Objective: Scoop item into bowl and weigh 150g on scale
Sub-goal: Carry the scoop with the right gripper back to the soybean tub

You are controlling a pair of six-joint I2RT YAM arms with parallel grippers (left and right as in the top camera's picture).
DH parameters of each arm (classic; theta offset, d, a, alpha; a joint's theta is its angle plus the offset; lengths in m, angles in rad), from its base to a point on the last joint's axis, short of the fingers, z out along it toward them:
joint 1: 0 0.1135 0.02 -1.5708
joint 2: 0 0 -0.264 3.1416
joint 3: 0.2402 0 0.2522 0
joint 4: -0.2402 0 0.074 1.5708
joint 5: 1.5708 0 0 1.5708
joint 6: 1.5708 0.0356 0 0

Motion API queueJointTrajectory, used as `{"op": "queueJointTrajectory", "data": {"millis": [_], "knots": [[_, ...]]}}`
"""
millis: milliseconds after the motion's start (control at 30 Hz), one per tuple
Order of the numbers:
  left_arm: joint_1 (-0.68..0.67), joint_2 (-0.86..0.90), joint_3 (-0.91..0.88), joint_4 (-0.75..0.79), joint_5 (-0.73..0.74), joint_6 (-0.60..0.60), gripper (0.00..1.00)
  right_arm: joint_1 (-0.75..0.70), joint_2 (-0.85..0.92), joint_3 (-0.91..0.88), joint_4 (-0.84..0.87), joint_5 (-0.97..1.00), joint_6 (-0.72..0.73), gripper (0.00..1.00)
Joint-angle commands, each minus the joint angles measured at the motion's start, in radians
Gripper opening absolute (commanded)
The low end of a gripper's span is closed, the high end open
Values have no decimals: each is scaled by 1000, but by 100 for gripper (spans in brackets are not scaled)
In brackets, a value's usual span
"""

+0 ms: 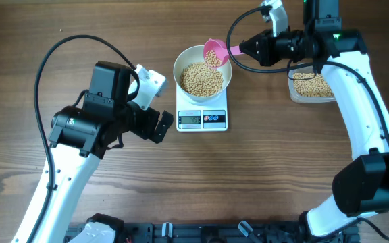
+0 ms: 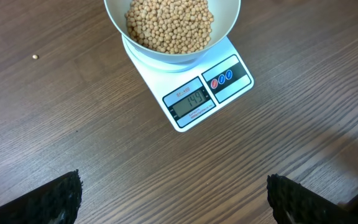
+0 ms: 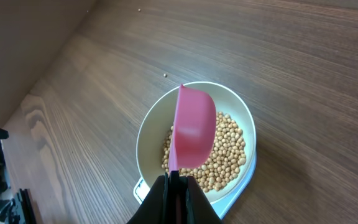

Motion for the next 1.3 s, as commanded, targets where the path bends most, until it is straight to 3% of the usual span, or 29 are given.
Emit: {"op": "queueJointTrajectory", "data": {"millis": [0, 833, 900, 967, 1100, 1267], "knots": [[5, -2, 11, 3, 6, 13, 100, 0, -16, 16, 6, -23, 4, 4], [5, -2, 11, 3, 6, 13, 100, 0, -16, 16, 6, 11, 8, 4], [5, -2, 11, 3, 6, 13, 100, -5, -18, 16, 23, 11, 59, 4], [5, -2, 11, 3, 6, 13, 100, -47, -32, 16, 49, 10, 136, 4], [5, -2, 11, 3, 6, 13, 100, -170, -88, 16, 11, -1, 137, 4], [5, -2, 11, 3, 6, 13, 100, -372, -123, 16, -180, 92, 90, 4]]}}
